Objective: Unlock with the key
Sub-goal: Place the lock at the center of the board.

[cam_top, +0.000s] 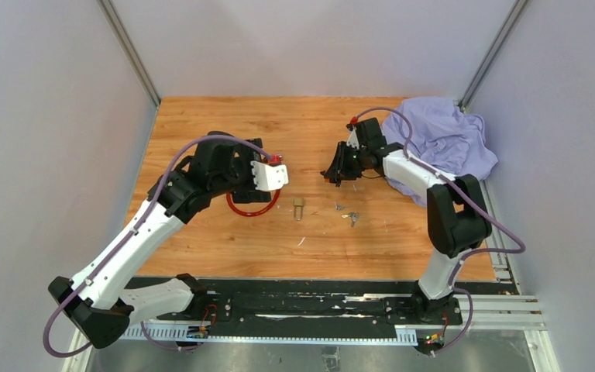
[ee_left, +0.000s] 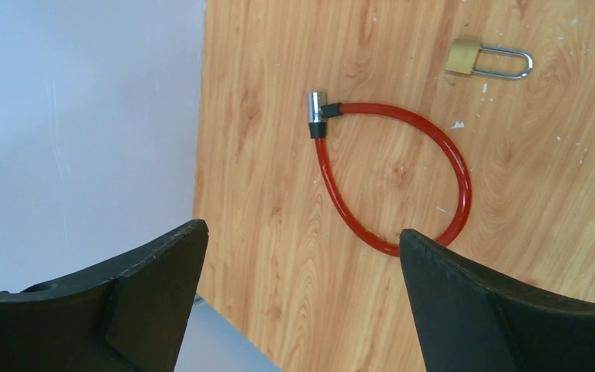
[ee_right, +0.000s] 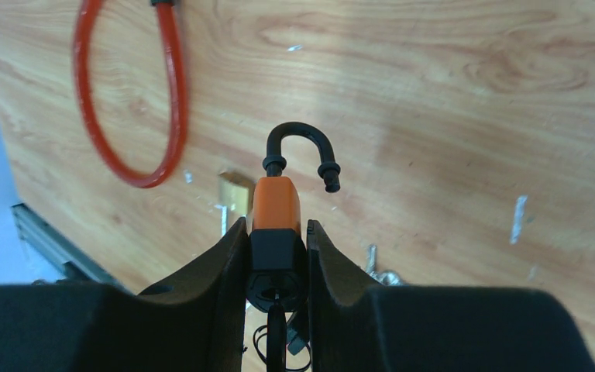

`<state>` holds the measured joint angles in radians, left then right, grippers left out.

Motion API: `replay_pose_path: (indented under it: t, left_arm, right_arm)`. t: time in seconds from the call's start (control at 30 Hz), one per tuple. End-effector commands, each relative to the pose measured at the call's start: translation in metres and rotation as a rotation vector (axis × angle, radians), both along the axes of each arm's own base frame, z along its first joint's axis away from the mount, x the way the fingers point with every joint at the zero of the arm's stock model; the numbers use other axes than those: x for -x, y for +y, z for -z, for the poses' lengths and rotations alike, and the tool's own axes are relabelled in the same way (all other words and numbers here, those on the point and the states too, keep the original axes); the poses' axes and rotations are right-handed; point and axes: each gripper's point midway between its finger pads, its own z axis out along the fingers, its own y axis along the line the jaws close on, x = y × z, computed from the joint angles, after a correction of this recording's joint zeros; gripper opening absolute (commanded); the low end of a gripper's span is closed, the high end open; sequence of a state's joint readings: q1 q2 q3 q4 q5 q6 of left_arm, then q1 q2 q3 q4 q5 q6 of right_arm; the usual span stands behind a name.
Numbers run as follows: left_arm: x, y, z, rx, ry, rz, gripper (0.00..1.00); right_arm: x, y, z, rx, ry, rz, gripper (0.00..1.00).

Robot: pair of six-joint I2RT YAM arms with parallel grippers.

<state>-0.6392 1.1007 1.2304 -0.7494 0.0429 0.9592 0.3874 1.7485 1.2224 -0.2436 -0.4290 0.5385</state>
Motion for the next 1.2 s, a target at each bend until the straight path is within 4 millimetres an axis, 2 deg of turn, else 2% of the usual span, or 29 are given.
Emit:
replay_pose_path:
  t: [0.0,0.13,0.3,0.53,0.83,0.9,0.97,1.0,1.13,1.17]
  left_arm:
    - [-0.009,0.011,-0.025,0.125,-0.054,-0.109,0.98]
    - [-0.014,0.019,-0.032,0.147,-0.060,-0.169,0.98]
    - [-0.014,0.020,-0.032,0.149,-0.062,-0.170,0.98]
    - [-0.012,0.018,-0.031,0.151,-0.054,-0.153,0.98]
    - [-0.009,0.015,-0.033,0.150,-0.016,-0.142,0.98]
    - [-0.008,0.014,-0.033,0.158,-0.006,-0.144,0.98]
    - [-0.008,0.013,-0.033,0.163,0.002,-0.143,0.98]
    - [-0.008,0.012,-0.034,0.167,0.004,-0.145,0.98]
    - [-0.009,0.012,-0.038,0.172,0.006,-0.149,0.98]
    - [-0.009,0.013,-0.040,0.174,0.003,-0.156,0.98]
  right_arm:
    - [-0.024,-0.009,0.008,0.096,-0.073,-0.027,0.01]
    - [-0.025,-0.009,0.025,0.122,-0.051,-0.057,0.01]
    - [-0.015,-0.009,0.044,0.126,0.000,-0.089,0.01]
    - [-0.010,-0.008,0.053,0.118,0.027,-0.093,0.01]
    - [-0.019,-0.010,0.065,0.011,0.087,-0.059,0.02]
    - [-0.019,-0.012,0.069,0.015,0.091,-0.054,0.08]
    - [-0.021,-0.015,0.069,0.030,0.080,-0.053,0.18]
    - [-0.022,-0.016,0.069,0.041,0.072,-0.051,0.25]
    - [-0.030,-0.028,0.064,0.122,0.039,-0.042,0.64]
    - [-0.031,-0.033,0.062,0.152,0.035,-0.038,0.67]
